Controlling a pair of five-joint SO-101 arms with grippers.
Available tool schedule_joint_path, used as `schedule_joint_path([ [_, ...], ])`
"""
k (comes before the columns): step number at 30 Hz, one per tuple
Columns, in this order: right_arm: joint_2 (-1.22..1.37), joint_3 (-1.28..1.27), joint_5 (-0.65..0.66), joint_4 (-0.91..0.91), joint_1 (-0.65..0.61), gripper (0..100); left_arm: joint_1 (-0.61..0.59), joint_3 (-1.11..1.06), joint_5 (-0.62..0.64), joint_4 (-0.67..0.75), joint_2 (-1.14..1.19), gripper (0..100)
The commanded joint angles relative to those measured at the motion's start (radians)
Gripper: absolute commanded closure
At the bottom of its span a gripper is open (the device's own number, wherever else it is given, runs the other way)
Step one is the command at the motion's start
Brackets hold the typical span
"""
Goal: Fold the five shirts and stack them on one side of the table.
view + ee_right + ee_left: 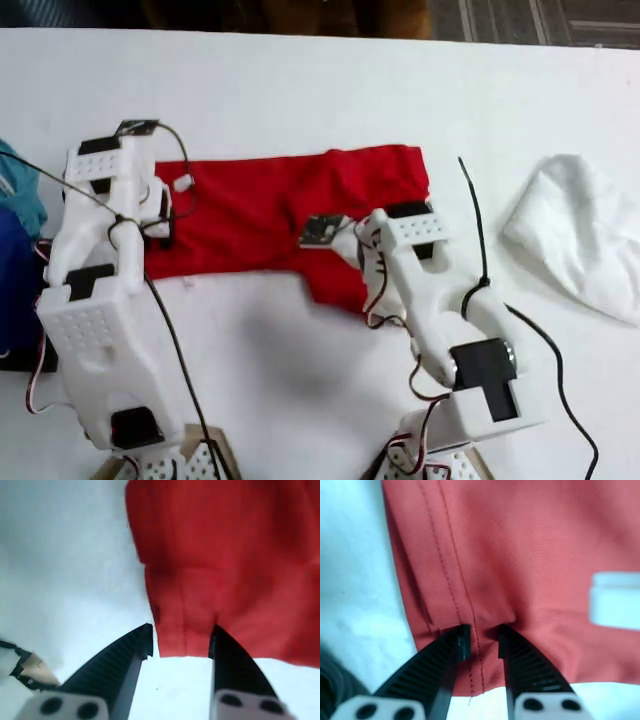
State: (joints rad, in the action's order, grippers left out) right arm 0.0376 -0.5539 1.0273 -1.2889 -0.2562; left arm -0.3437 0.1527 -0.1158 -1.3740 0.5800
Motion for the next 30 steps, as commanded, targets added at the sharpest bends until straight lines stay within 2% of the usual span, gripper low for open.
schedule_joint_path([
  [1, 0.076, 0.006, 0.011, 0.059, -0.007, 80.8, 0.002, -0.010, 0.000, 0.012, 0.003, 88],
  [5, 0.214, 0.063, 0.005, 0.070, -0.005, 83.0, 0.002, -0.010, 0.000, 0.012, 0.003, 88],
  [9, 0.251, 0.144, 0.005, 0.035, 0.002, 99.2, 0.002, -0.012, 0.000, 0.011, 0.003, 88],
  [11, 0.251, 0.176, 0.005, 0.030, 0.012, 95.8, 0.002, -0.012, 0.000, 0.012, 0.003, 88],
  [13, 0.251, 0.204, 0.005, 0.030, 0.022, 98.5, 0.002, -0.012, 0.000, 0.012, 0.003, 88],
  [19, 0.251, 0.304, 0.005, -0.041, 0.028, 98.1, 0.002, -0.012, 0.000, 0.012, 0.003, 88],
  [30, 0.255, 0.690, 0.003, -0.205, 0.044, 98.1, 0.002, -0.012, 0.000, 0.012, 0.003, 88],
])
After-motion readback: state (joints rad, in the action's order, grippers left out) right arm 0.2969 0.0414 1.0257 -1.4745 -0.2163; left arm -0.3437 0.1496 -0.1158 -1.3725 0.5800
